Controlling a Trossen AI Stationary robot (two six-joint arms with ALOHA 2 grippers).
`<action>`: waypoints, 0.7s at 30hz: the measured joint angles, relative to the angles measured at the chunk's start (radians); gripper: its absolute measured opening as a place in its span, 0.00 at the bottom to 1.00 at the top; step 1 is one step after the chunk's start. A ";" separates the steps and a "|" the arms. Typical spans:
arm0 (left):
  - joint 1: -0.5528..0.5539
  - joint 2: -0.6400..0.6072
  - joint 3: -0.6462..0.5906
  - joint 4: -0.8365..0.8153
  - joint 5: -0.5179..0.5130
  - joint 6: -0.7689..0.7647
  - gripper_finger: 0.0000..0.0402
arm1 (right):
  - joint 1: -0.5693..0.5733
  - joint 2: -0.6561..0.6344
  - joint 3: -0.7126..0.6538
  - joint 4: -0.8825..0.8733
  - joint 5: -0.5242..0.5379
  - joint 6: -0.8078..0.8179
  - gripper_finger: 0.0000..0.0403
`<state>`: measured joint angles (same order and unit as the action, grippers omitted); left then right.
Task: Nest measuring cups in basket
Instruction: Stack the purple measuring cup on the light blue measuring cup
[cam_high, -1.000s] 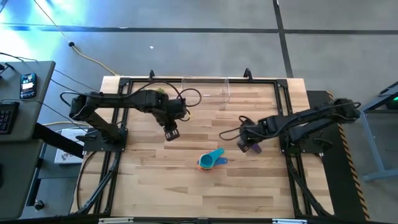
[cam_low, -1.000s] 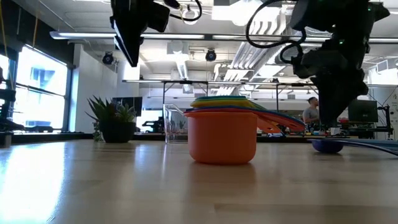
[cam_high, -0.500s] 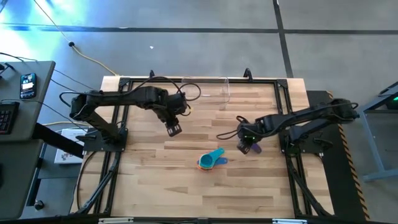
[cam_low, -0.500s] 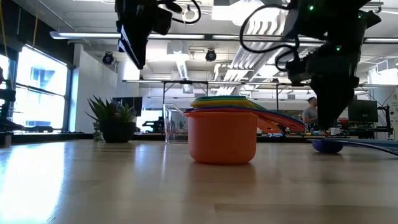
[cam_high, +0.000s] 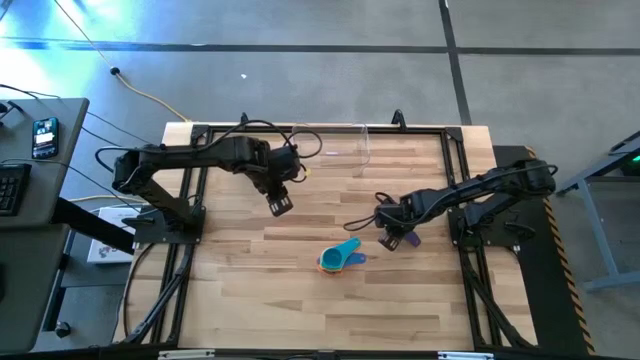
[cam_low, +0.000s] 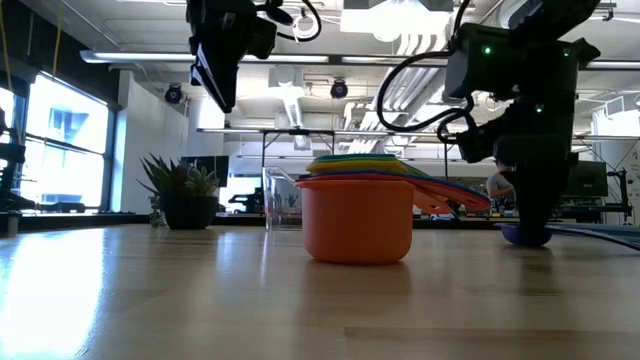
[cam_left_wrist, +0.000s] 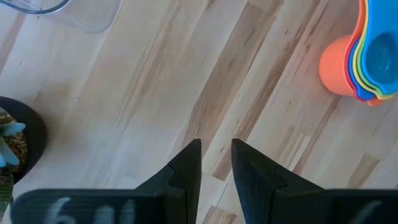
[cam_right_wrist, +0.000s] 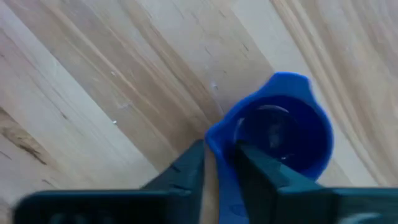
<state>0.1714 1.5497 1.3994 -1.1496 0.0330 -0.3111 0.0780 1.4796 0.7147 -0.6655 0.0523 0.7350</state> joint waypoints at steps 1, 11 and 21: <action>0.000 0.000 0.000 0.000 0.000 0.000 0.20 | 0.000 0.000 0.000 0.001 -0.002 0.009 0.12; 0.000 0.000 0.000 0.000 0.000 0.000 0.20 | 0.001 0.000 0.110 -0.048 0.028 -0.029 0.02; 0.000 0.000 0.000 0.000 0.000 0.001 0.20 | 0.033 0.000 0.395 -0.099 0.097 -0.309 0.01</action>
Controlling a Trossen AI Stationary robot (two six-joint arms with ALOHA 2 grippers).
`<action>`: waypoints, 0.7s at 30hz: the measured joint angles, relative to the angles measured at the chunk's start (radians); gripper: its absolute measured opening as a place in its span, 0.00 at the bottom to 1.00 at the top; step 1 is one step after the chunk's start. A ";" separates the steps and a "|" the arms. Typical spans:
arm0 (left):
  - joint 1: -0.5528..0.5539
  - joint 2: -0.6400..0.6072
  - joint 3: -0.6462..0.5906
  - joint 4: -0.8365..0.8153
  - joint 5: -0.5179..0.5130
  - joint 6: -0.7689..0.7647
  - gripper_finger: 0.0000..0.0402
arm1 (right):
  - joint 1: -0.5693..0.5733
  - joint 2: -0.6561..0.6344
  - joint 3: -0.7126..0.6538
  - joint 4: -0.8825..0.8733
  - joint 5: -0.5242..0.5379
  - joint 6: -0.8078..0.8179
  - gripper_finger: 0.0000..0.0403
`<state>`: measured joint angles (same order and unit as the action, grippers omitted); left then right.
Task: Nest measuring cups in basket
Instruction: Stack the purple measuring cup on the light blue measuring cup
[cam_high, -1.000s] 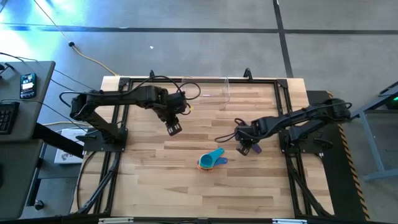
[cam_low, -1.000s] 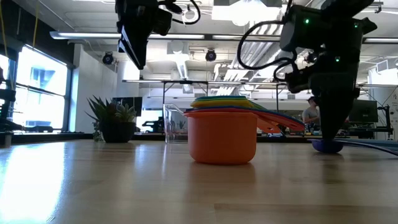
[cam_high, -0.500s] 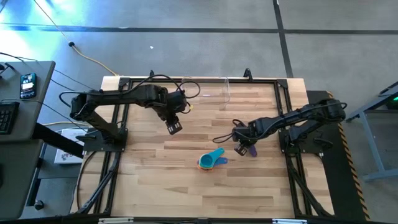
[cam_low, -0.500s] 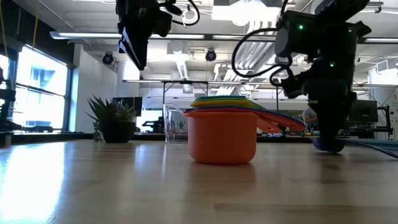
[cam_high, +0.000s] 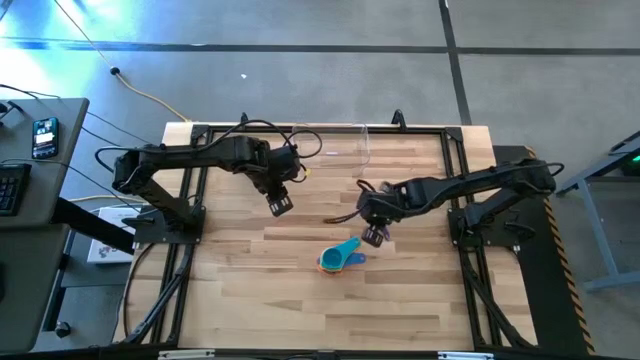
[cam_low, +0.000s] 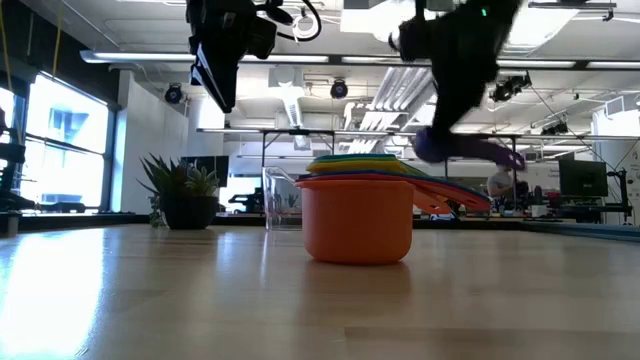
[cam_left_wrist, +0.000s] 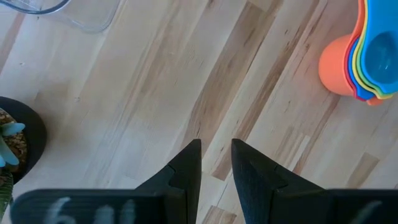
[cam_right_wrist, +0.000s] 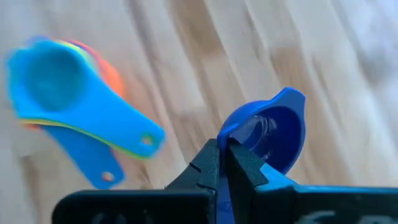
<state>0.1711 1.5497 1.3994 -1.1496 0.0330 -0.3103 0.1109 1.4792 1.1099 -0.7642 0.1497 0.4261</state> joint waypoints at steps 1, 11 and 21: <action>0.000 0.000 0.000 0.000 0.000 0.000 0.20 | 0.009 0.003 0.029 0.004 0.001 -0.051 0.00; 0.000 0.000 0.000 -0.006 0.000 -0.002 0.20 | 0.120 0.160 0.283 0.017 -0.021 -0.595 0.00; 0.000 0.000 0.000 -0.008 0.000 -0.001 0.20 | 0.205 0.435 0.554 -0.193 -0.021 -0.928 0.00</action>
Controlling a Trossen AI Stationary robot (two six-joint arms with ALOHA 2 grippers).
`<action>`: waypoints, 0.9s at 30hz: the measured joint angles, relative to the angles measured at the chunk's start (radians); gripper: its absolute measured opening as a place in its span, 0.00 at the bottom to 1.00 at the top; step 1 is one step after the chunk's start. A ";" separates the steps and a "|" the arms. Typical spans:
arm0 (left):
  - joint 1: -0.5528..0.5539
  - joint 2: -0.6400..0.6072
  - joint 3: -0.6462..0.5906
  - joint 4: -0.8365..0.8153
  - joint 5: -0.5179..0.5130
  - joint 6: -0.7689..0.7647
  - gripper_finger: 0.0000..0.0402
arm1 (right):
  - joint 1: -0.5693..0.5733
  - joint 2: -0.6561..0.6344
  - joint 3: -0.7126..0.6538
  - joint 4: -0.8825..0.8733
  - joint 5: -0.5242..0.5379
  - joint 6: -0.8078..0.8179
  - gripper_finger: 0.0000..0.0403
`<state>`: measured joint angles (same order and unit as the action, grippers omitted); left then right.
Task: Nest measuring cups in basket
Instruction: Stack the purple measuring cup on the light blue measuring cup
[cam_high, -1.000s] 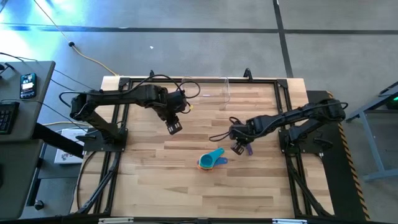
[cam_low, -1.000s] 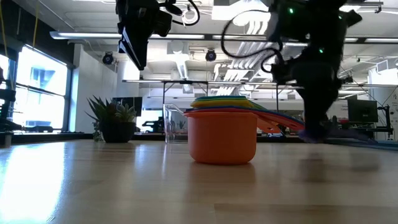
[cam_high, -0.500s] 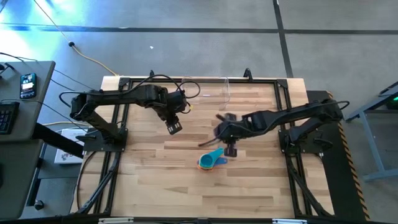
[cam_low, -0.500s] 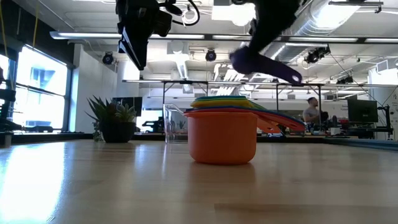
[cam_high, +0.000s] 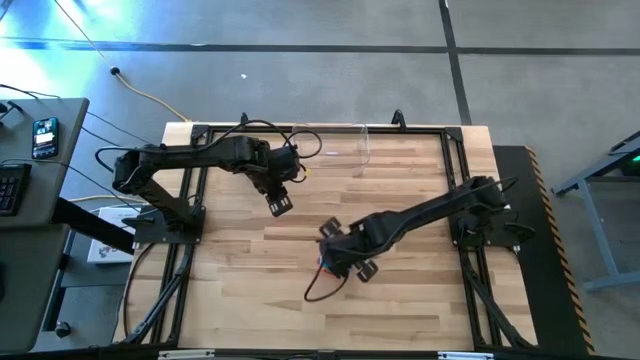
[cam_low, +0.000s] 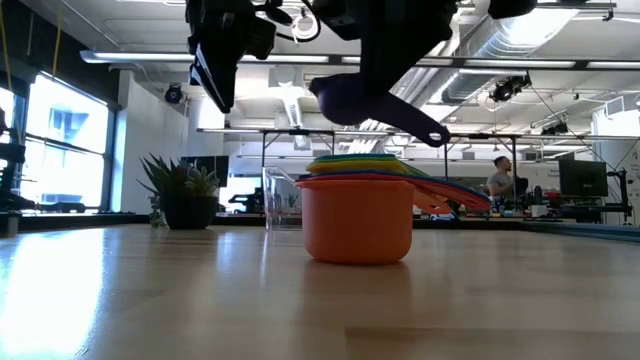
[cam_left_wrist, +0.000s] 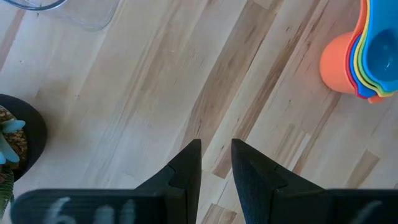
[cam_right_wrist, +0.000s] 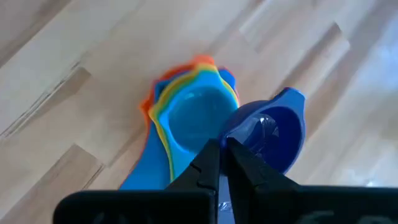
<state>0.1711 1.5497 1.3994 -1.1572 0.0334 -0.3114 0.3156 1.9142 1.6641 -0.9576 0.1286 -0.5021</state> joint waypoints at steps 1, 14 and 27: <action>0.000 0.000 0.000 0.000 0.000 0.000 0.20 | 0.003 0.008 0.010 -0.002 -0.002 -0.022 0.00; 0.000 0.000 0.000 0.000 0.000 0.001 0.20 | 0.008 0.012 -0.037 0.017 -0.074 -0.151 0.02; -0.001 0.000 0.000 0.000 0.000 -0.001 0.20 | 0.021 0.035 -0.037 0.033 -0.043 -0.179 0.03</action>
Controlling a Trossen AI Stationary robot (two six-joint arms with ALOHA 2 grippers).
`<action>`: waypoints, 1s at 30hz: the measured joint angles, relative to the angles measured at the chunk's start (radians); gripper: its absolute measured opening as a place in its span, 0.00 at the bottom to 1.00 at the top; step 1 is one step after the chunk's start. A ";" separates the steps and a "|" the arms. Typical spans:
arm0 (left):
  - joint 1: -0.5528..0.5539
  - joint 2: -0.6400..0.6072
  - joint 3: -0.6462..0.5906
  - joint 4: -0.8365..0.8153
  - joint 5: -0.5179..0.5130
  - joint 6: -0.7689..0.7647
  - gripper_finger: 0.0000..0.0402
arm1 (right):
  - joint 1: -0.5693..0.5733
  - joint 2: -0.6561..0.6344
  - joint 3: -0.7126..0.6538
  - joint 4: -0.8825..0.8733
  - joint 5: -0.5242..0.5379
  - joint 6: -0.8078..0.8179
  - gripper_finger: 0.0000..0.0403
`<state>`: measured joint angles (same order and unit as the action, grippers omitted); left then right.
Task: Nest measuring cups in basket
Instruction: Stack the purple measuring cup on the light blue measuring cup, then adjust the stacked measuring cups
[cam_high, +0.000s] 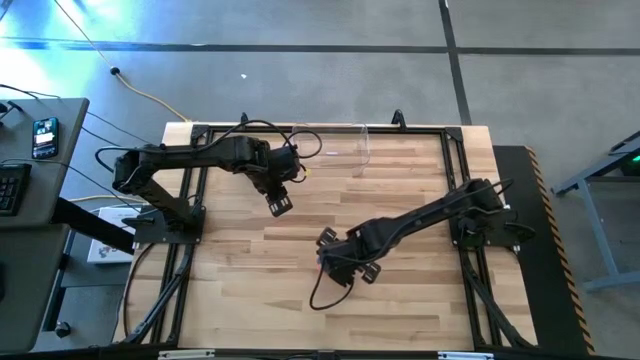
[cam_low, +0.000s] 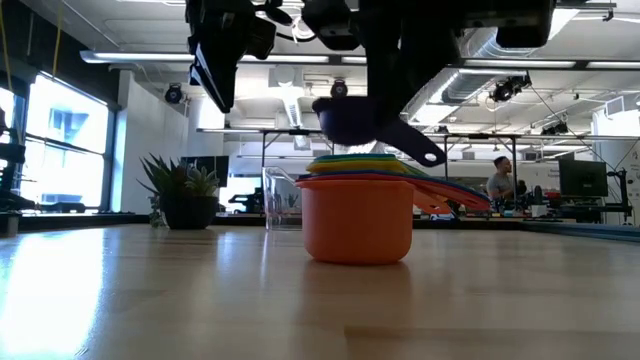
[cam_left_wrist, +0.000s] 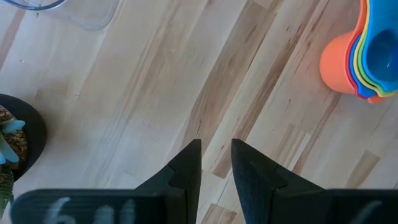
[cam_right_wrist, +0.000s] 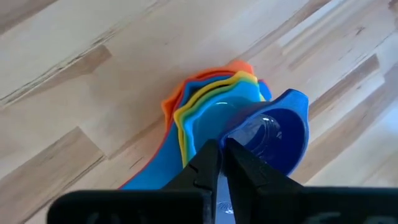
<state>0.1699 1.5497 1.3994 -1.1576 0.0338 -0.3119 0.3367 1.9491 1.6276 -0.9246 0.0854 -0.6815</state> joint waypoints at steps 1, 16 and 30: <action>0.000 0.000 0.000 0.000 0.000 0.000 0.20 | 0.000 0.005 0.000 0.001 -0.003 0.000 0.03; 0.000 0.000 0.000 -0.001 0.000 0.000 0.20 | 0.002 0.023 0.015 -0.017 0.016 0.090 0.03; 0.000 0.000 0.000 -0.001 0.000 -0.027 0.20 | 0.005 0.023 0.015 -0.027 0.044 0.009 0.17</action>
<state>0.1699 1.5497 1.3994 -1.1582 0.0338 -0.3386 0.3412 1.9724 1.6424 -0.9520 0.1293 -0.6727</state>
